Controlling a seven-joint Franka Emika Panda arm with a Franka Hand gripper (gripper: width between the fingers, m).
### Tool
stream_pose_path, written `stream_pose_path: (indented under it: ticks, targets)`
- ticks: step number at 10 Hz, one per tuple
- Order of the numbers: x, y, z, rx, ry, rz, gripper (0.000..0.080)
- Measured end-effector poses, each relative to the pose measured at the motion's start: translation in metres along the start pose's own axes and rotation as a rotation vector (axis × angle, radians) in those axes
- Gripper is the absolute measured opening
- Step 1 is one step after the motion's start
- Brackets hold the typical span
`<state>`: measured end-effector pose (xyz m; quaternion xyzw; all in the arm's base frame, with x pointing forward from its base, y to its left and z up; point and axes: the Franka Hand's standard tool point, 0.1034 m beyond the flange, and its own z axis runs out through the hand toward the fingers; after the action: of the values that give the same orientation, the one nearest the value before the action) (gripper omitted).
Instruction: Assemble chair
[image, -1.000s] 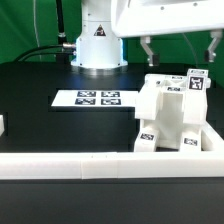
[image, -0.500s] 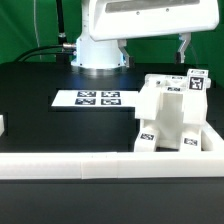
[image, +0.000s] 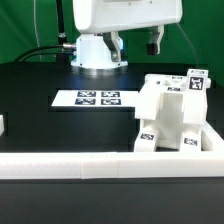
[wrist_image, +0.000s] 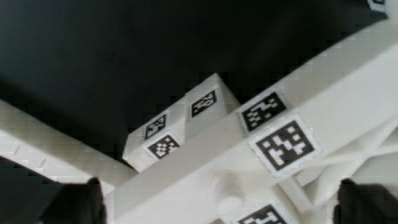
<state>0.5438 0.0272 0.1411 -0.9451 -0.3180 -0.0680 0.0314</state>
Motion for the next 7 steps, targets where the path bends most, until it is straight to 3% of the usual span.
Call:
stream_pose_path:
  ticks: [3,5,7]
  targets:
    - [-0.006,0.002,0.002,-0.004,-0.013,-0.096,0.0649]
    - [-0.041,-0.01,0.008,0.02,-0.03,-0.084,0.0649]
    - [-0.072,-0.026,0.016,-0.001,-0.024,-0.065,0.0649]
